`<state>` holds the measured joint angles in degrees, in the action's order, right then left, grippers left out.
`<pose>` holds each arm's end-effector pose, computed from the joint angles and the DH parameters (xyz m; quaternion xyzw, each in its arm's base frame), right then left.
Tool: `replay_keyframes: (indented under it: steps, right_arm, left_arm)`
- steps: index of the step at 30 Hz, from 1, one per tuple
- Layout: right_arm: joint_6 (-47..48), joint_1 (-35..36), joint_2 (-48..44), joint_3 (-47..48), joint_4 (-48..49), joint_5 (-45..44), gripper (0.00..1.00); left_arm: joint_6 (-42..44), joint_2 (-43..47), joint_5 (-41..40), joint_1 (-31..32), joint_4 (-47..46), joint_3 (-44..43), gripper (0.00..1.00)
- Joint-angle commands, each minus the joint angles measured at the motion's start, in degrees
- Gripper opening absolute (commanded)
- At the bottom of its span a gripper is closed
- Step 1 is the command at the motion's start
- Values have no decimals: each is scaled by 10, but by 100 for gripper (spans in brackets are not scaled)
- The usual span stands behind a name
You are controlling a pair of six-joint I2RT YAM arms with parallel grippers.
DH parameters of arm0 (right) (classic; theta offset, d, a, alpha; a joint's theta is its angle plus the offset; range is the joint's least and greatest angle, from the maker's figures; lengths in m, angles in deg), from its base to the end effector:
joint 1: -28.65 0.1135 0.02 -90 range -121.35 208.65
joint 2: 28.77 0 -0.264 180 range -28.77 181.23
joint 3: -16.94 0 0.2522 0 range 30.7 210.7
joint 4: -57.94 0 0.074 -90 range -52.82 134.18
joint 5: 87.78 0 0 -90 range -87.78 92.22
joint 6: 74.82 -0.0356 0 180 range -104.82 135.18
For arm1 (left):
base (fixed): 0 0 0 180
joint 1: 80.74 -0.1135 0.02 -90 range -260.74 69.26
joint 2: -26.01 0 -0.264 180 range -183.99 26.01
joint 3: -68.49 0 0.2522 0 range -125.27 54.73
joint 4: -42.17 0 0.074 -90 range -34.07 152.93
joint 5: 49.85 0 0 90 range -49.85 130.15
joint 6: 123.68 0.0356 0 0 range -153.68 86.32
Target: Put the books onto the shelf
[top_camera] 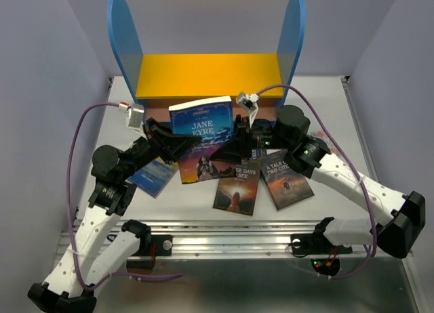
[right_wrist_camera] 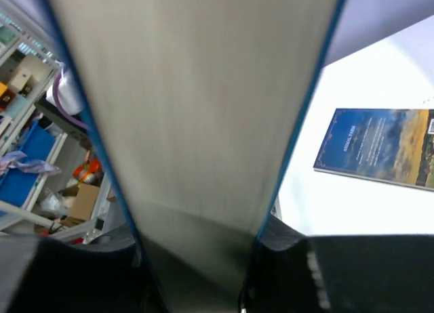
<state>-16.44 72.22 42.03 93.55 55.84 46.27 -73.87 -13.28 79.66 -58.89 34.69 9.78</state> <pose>0.1883 0.2133 0.3948 -0.3381 0.6020 0.6158 0.3795 0.1252 -0.0746 0.4104 0.2059 0.5321 -0.5649 0.5962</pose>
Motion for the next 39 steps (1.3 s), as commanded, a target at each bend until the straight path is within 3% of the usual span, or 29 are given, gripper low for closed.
replay_keyframes:
  steps: [1,2,3,4,6,7,11,15,16,22,29,32,39]
  right_arm:
    - [56,-11,-38,71,-31,-141,53]
    - [66,-11,-41,75,-54,-184,65]
    - [71,-11,-43,82,-95,-229,97]
    - [71,-11,-44,83,-109,-276,100]
    - [69,-11,-57,78,-137,-403,100]
    - [69,-11,-59,77,-161,-482,100]
    - [78,-11,-68,75,-197,-567,100]
    - [109,-11,-80,64,-205,-550,100]
    - [117,-11,-83,61,-205,-550,100]
    - [147,-11,-73,57,-204,-586,100]
    - [170,-11,-56,63,-205,-594,100]
    - [174,-11,-53,60,-205,-601,100]
    - [187,-11,-48,60,-202,-615,100]
  left_arm:
    - [40,50,-74,-1,-13,-7,0]
    - [53,61,-98,-1,25,-21,0]
    - [74,65,-144,-1,42,-43,0]
    - [84,69,-169,-1,57,-56,0]
    - [105,70,-212,-1,79,-90,0]
    - [111,67,-271,-1,85,-102,0]
    - [166,3,-362,-1,89,-180,0]
    - [253,-77,-385,0,87,-284,0]
    - [266,-99,-422,0,67,-292,0]
    - [398,-154,-515,0,-63,-276,0]
    - [501,-206,-474,0,-219,-230,0]
    - [532,-231,-483,0,-239,-240,0]
    - [574,-288,-536,0,-401,-191,0]
